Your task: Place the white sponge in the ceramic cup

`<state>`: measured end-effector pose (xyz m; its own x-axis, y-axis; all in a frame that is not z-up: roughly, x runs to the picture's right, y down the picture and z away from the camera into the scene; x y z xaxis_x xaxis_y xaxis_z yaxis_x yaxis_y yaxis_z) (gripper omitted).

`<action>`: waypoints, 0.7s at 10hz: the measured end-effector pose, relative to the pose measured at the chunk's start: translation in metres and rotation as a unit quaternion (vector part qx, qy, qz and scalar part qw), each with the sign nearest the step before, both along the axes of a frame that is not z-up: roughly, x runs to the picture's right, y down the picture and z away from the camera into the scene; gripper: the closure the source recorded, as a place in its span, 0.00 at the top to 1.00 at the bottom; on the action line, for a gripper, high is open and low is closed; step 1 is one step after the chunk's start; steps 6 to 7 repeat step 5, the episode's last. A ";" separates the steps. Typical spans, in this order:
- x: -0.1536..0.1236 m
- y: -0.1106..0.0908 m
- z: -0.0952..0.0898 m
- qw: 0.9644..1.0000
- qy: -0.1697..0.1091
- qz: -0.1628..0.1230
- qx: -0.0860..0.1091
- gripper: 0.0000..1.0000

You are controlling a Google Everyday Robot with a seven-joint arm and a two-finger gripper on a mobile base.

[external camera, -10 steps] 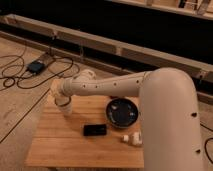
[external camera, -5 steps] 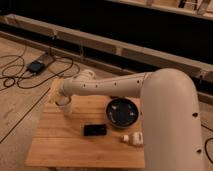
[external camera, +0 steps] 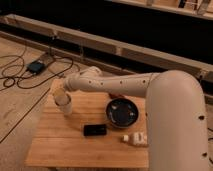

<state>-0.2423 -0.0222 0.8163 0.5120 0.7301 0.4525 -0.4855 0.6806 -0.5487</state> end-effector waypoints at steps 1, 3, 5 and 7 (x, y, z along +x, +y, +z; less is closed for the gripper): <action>0.009 -0.003 0.007 1.000 0.010 0.007 -0.009 0.80; 0.021 -0.001 0.021 0.999 0.028 0.012 -0.037 0.80; 0.021 -0.001 0.021 0.999 0.028 0.011 -0.037 0.80; 0.021 -0.001 0.021 0.999 0.028 0.011 -0.037 0.80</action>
